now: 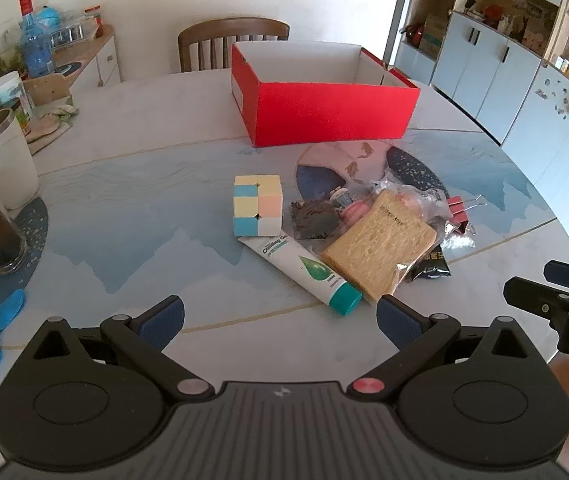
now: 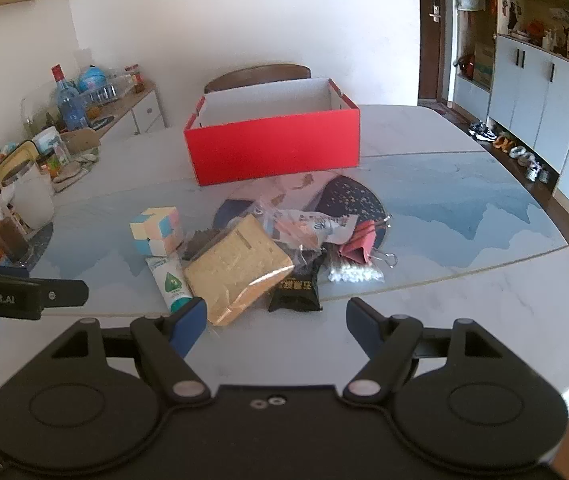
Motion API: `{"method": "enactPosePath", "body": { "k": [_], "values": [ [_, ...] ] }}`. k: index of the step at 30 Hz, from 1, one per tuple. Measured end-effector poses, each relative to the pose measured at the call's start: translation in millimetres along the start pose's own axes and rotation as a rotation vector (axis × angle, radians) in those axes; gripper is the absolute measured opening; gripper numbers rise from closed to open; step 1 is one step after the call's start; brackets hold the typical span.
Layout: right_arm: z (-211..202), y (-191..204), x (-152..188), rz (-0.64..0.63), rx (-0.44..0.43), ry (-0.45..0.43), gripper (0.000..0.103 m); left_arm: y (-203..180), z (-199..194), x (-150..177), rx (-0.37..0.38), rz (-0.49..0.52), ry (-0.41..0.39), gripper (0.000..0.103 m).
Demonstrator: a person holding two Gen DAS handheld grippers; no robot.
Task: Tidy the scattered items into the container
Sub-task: 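Move the left gripper to the pastel cube while the right gripper approaches the bagged bread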
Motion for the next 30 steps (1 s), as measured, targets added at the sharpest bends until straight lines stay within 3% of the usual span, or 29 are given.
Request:
{"method": "enactPosePath", "body": {
  "k": [12,30],
  "values": [
    [10.0,-0.8,-12.9,-0.04,-0.034,-0.013,0.103,0.8,11.8,-15.2,-0.01,-0.004,-0.011,0.103],
    [54.9,-24.8,-33.3,-0.085,-0.044,0.006,0.103,11.4,64.0,-48.9,-0.128,0.001,-0.05,0.103]
  ]
}}
Point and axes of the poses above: each gripper's, at about its wrist camera, not at the fingertips, and z roughly the way its jaws point, y to its left, x to its underside, the point moved 9 cm from there along z, roughly the way its jaws point, and after that the axes turned 3 degrees about -x, right-handed, at the moved point
